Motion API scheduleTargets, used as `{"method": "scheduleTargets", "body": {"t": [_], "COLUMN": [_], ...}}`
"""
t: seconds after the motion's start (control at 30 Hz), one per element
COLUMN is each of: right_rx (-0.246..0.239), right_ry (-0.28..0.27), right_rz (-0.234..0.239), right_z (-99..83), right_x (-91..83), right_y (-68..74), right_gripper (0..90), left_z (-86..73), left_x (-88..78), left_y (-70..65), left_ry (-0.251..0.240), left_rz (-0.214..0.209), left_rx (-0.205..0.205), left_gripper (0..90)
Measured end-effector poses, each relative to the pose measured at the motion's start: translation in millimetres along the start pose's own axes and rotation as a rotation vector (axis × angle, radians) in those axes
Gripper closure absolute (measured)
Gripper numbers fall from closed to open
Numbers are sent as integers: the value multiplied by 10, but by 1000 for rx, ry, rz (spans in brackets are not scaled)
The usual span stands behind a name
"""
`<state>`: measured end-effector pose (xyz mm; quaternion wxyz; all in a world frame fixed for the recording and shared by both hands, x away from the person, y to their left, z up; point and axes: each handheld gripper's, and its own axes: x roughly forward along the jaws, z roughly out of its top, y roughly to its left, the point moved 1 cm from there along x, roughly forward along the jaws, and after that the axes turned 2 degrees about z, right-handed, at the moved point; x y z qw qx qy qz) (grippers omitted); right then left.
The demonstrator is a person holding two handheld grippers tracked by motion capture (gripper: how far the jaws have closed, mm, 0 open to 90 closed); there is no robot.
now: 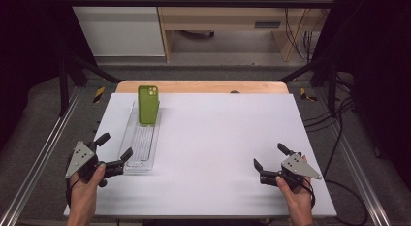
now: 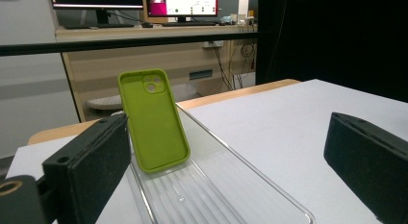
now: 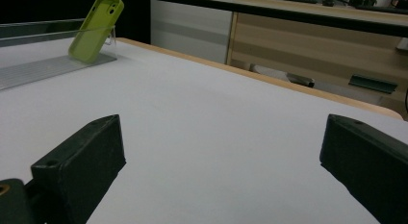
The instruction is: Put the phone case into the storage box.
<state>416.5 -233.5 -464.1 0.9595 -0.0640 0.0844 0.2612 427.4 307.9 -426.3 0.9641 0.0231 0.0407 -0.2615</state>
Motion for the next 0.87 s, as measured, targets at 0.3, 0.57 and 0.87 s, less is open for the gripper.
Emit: {"method": "scheduleTargets", "body": {"t": [0.3,0.57,0.87], "right_rx": [18,24,27], "right_ry": [-26,-55,-71], "right_rz": [8,42,37], "right_z": [3,-15,-30], "right_x": [-23,-21,13], "right_y": [-17,-9,-2], "right_gripper": [18,14,23], "left_z": [-100,-185,-213], "left_x": [-28,-36,-69], "left_y": [-10,3,-62], "left_ry": [-8,-8,-26], "left_rz": [11,28,60], "left_rx": [-19,-14,36], "left_gripper": [22,22,22]}}
